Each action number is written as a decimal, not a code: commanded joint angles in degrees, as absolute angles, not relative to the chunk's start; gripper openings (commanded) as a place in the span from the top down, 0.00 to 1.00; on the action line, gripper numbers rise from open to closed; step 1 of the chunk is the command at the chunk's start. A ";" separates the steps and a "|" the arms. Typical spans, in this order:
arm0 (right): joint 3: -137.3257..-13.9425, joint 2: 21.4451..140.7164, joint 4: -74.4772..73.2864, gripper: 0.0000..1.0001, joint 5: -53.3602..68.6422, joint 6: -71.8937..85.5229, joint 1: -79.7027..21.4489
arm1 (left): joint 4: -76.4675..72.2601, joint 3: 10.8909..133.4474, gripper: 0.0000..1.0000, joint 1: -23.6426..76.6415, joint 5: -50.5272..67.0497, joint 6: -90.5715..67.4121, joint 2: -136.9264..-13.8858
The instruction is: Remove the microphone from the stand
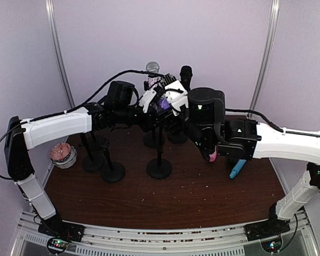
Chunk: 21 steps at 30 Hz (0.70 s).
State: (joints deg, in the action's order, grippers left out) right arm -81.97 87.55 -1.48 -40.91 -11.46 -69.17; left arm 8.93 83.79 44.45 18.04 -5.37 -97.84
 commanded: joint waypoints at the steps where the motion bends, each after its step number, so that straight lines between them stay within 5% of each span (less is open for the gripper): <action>1: -84.12 87.36 0.00 0.26 -43.94 -12.28 -69.44 | 3.72 83.41 0.87 44.56 18.91 -2.90 -94.18; 8: -86.14 88.41 -0.68 0.35 -44.47 -12.86 -69.51 | 3.59 83.39 0.83 44.56 17.35 -1.94 -94.56; 13: -85.72 87.56 0.00 0.59 -45.05 -13.75 -70.60 | 3.76 83.99 0.71 44.56 16.47 -1.59 -94.50; 17: -83.96 86.38 2.19 0.75 -47.06 -16.20 -72.65 | 4.66 84.55 0.73 44.19 15.84 -2.04 -94.70; 21: -82.77 85.40 3.71 0.79 -49.92 -18.78 -75.34 | 4.64 84.47 0.82 43.29 14.48 -4.10 -95.18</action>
